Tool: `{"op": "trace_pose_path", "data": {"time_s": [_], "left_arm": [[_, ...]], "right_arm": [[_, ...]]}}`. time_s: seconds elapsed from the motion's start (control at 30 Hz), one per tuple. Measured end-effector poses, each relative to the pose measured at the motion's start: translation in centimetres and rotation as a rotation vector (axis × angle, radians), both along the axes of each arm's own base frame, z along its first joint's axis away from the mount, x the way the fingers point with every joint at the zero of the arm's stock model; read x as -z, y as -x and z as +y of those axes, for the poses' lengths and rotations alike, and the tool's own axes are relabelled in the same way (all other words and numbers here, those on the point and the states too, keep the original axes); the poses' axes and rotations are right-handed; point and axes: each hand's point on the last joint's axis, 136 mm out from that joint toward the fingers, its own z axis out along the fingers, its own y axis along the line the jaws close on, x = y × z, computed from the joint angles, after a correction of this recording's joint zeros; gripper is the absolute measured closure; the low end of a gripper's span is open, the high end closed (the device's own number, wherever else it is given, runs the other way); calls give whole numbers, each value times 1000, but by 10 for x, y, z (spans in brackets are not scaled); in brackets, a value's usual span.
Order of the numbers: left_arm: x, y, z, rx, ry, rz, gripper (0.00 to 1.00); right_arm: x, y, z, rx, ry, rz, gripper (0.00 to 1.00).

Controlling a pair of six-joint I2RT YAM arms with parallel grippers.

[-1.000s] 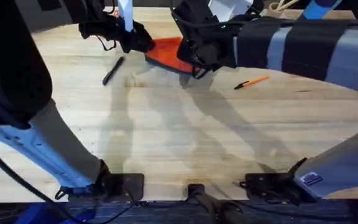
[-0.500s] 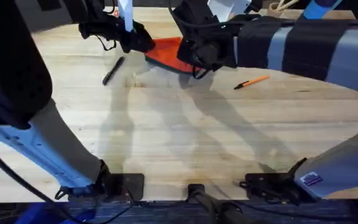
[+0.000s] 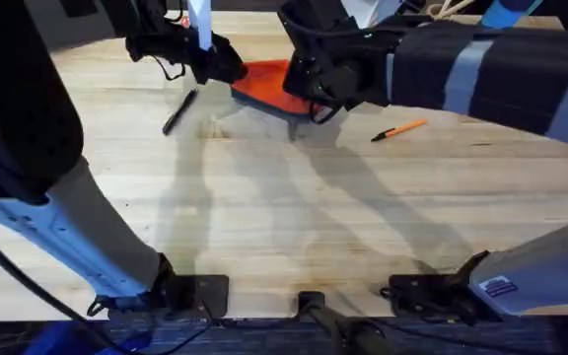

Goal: Unzip the bag, pick up the pens from the table one at a time and place them inside, then zip the bag closed.

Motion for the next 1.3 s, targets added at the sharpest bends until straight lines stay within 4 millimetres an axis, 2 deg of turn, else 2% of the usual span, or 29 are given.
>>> {"op": "trace_pose_path", "data": {"time_s": [0.53,0.83,0.97,1.3], "left_arm": [[-1,0,-1,3,6,0,957],[-1,0,-1,3,6,0,957],[0,0,-1,2,4,0,957],[0,-1,5,-12,0,0,957]], "right_arm": [[-17,3,0,-7,-29,-22,960],[-17,2,0,-7,-32,-27,967],[-22,-2,3,-2,-46,-53,967],[-48,-25,16,-24,-125,-176,967]]}}
